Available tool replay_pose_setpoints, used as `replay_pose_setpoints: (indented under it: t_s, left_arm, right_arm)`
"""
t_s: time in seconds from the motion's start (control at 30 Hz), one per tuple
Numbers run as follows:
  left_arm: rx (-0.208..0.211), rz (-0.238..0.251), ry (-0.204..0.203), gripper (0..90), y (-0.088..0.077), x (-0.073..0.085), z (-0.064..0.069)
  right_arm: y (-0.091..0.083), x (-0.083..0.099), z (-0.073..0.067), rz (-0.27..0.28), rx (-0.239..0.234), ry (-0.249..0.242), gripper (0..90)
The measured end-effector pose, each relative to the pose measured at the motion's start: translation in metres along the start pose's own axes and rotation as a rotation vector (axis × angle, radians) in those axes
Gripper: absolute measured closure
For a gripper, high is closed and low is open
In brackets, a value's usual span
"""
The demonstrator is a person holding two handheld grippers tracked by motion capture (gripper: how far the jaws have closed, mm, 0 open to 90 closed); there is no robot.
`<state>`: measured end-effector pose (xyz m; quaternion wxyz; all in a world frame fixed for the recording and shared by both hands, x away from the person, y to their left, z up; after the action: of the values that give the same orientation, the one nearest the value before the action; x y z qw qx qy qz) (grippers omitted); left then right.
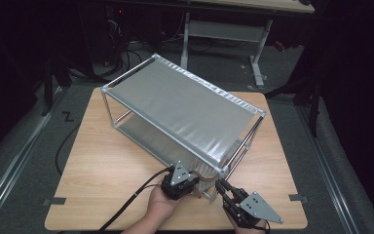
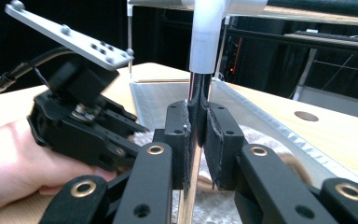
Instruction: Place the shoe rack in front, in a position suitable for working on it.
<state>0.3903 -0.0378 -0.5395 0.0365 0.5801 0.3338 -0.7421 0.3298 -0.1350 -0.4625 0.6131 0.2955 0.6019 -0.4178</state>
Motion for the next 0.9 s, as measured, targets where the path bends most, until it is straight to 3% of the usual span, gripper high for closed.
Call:
replay_pose_setpoints:
  t_s: [0.27, 0.3, 0.37, 0.4, 0.43, 0.47, 0.7, 0.8, 0.9]
  left_arm:
    - [-0.039, -0.082, 0.002, 74.0, 0.016, 0.006, -0.004]
    - [-0.060, -0.079, 0.012, 74.0, 0.018, 0.005, -0.004]
    - [-0.065, -0.120, 0.056, 74.0, 0.017, 0.007, -0.006]
    - [-0.061, -0.105, 0.029, 74.0, 0.019, 0.007, -0.006]
    - [-0.080, -0.129, 0.059, 74.0, 0.016, 0.007, -0.011]
    - [-0.083, -0.135, 0.060, 74.0, 0.016, 0.008, -0.013]
    - [-0.101, -0.143, 0.027, 74.0, 0.007, 0.011, -0.031]
    - [-0.087, -0.124, -0.011, 74.0, 0.006, 0.010, -0.026]
    - [-0.061, -0.116, -0.013, 73.9, 0.009, 0.010, -0.013]
  right_arm:
    - [-0.001, 0.001, 0.003, -0.002, 0.003, 0.014, 79.9]
    - [-0.001, 0.002, 0.003, -0.002, 0.005, 0.013, 79.9]
    - [-0.001, 0.002, 0.003, -0.003, 0.003, 0.014, 79.9]
    - [-0.001, 0.002, 0.003, -0.003, 0.003, 0.013, 79.9]
    - [-0.001, 0.002, 0.003, -0.003, 0.004, 0.012, 79.9]
    - [-0.002, 0.002, 0.003, -0.004, 0.003, 0.013, 79.9]
    - [-0.003, 0.001, 0.003, -0.007, 0.004, 0.009, 79.8]
    - [-0.003, 0.002, 0.003, -0.032, -0.003, -0.010, 79.8]
    - [-0.001, 0.001, 0.003, -0.053, -0.004, -0.048, 79.5]
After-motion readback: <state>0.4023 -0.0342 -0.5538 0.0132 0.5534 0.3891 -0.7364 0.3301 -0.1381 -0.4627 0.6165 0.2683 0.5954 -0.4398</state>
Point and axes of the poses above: each handheld gripper's, and its own axes: y roughly forward along the jaws, x roughly out of its underside, z roughly to its right, the point moved 10 cm from there along y, roughly forward along the jaws, and after that the axes turned 10 degrees about x, right-handed, at the moved point
